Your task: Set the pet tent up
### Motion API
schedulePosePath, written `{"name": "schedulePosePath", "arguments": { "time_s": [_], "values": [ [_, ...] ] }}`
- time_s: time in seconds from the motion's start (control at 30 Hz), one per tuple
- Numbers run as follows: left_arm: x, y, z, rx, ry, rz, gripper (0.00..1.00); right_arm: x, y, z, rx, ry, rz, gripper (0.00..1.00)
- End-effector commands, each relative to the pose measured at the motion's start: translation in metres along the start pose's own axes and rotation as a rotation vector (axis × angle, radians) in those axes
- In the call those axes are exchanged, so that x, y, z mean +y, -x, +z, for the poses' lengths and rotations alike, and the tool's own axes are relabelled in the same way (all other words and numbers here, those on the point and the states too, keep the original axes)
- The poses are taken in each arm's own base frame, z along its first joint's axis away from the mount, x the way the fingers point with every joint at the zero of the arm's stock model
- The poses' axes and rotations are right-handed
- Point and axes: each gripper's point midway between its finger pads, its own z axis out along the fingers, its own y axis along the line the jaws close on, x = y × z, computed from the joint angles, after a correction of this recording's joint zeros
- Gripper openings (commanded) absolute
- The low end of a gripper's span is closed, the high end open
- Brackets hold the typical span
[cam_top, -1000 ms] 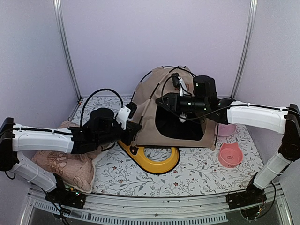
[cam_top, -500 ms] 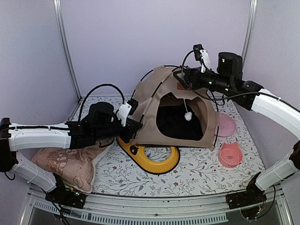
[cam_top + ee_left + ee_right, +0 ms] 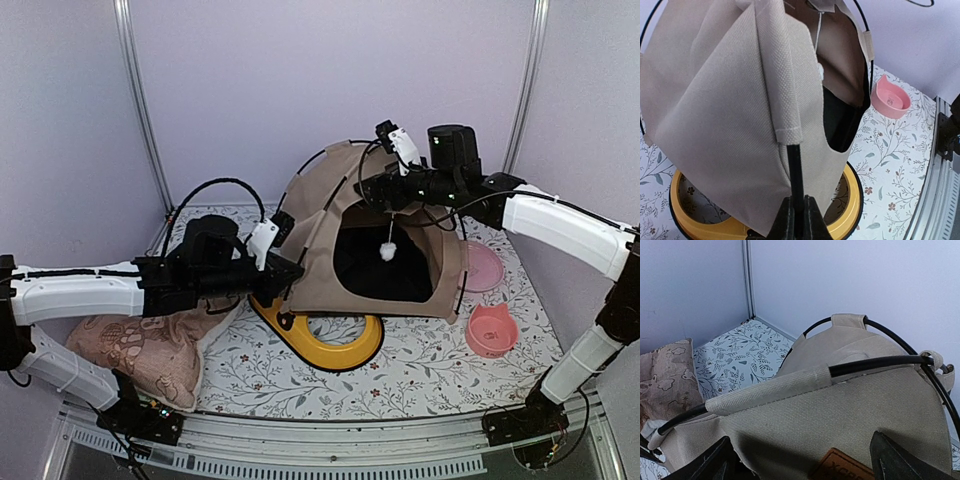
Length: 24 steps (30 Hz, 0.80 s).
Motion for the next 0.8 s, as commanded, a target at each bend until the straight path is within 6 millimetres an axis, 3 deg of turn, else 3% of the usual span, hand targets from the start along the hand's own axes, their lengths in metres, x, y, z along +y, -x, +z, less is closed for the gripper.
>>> {"name": "schedulePosePath", "arguments": {
  "time_s": [0.0, 0.13, 0.27, 0.33, 0.43, 0.47, 0.63, 0.77],
  "values": [
    [-0.005, 0.024, -0.008, -0.053, -0.035, 0.014, 0.00, -0.003, 0.001, 0.008, -0.037, -0.093, -0.011, 0.93],
    [-0.007, 0.023, -0.009, -0.045, -0.046, 0.014, 0.00, -0.015, 0.000, 0.017, -0.041, -0.171, 0.033, 0.85],
    [-0.007, 0.023, -0.012, -0.041, -0.047, 0.016, 0.00, -0.034, 0.007, 0.020, -0.040, -0.278, 0.054, 0.63],
    [-0.007, 0.022, -0.014, -0.037, -0.048, 0.017, 0.00, -0.040, 0.013, 0.019, -0.050, -0.299, 0.059, 0.45],
    [-0.006, 0.021, -0.016, -0.033, -0.040, 0.019, 0.00, -0.050, 0.024, 0.015, -0.067, -0.322, 0.081, 0.09],
    [-0.005, 0.021, -0.017, -0.033, -0.033, 0.019, 0.00, -0.055, 0.028, 0.013, -0.072, -0.332, 0.089, 0.03],
    [0.005, 0.021, -0.024, -0.036, 0.025, 0.023, 0.00, -0.077, 0.041, -0.002, -0.094, -0.356, 0.160, 0.00],
    [0.017, 0.034, -0.034, -0.073, 0.096, 0.046, 0.00, -0.060, 0.057, -0.017, -0.118, -0.253, 0.165, 0.00]
  ]
}}
